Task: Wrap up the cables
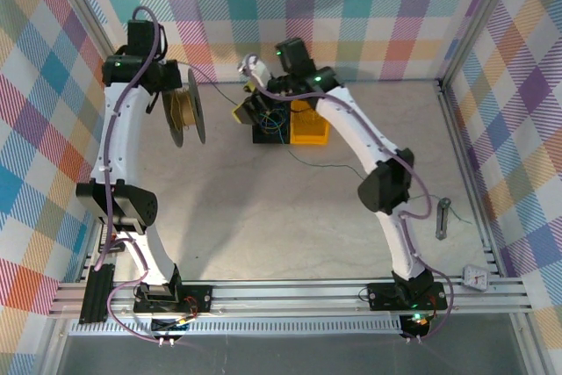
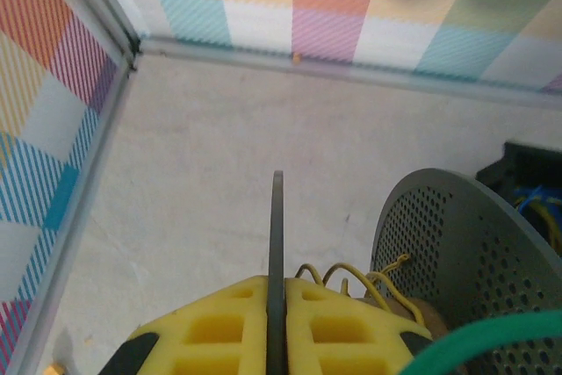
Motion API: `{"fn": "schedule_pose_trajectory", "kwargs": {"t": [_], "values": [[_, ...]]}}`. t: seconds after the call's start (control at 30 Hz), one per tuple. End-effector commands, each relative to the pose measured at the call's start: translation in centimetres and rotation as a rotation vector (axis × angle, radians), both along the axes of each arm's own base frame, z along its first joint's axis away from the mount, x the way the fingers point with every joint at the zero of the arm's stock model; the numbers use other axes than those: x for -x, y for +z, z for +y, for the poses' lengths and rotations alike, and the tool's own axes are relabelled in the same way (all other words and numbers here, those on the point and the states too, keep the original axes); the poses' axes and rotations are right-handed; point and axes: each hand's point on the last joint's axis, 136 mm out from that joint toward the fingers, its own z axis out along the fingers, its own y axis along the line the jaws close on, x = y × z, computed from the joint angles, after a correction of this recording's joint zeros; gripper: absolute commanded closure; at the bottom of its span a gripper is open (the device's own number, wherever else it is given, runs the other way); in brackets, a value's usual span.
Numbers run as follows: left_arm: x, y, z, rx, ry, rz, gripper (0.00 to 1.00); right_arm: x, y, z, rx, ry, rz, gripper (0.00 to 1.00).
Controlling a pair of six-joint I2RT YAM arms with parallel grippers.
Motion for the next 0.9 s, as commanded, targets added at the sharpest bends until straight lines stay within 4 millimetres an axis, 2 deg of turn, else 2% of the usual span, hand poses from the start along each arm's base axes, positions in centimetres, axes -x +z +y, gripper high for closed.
{"fn": "schedule_pose_trajectory", "kwargs": {"t": [0.0,0.1,0.23,0.37,0.5,0.57,0.63,0.7,0.73,0.77,0.83,0.87], "values": [[0.1,1.7,0.0,0.002,-0.023,-0.016,1.00,1.0,0.8,-3.0,-0.010,0.032,-0.016,0.01],[0.1,2.7,0.0,0.003,-0.029,-0.037,1.00,1.9,0.2,-5.3,-0.005,0.037,0.001,0.01],[0.4,3.7,0.1,0.018,-0.040,-0.062,1.00,2.6,-2.2,-7.1,0.026,0.019,0.021,0.01],[0.7,4.3,0.2,0.032,-0.044,-0.080,1.00,2.4,-4.8,-7.5,0.036,-0.012,0.058,0.01],[0.9,4.7,0.1,0.047,-0.054,-0.089,1.00,1.2,-7.2,-7.1,0.039,-0.049,0.093,0.08],[1.0,4.8,0.0,0.054,-0.061,-0.089,1.00,0.4,-8.1,-6.9,0.043,-0.073,0.102,0.16],[1.2,4.8,-0.1,0.060,-0.068,-0.086,1.00,-0.3,-8.6,-6.7,0.040,-0.092,0.099,0.28],[1.4,4.7,-0.2,0.067,-0.073,-0.079,1.00,-0.9,-8.9,-6.6,0.037,-0.107,0.087,0.46],[1.5,4.7,-0.3,0.071,-0.080,-0.078,1.00,-1.3,-8.9,-6.6,0.036,-0.114,0.082,0.60],[1.5,4.6,-0.3,0.075,-0.081,-0.076,1.00,-1.6,-9.0,-6.6,0.035,-0.117,0.079,0.67],[1.7,4.5,-0.3,0.086,-0.086,-0.076,1.00,-2.3,-9.4,-6.4,0.037,-0.117,0.086,0.72],[1.7,4.5,-0.3,0.091,-0.088,-0.077,1.00,-2.5,-9.5,-6.2,0.038,-0.115,0.090,0.79]]}}
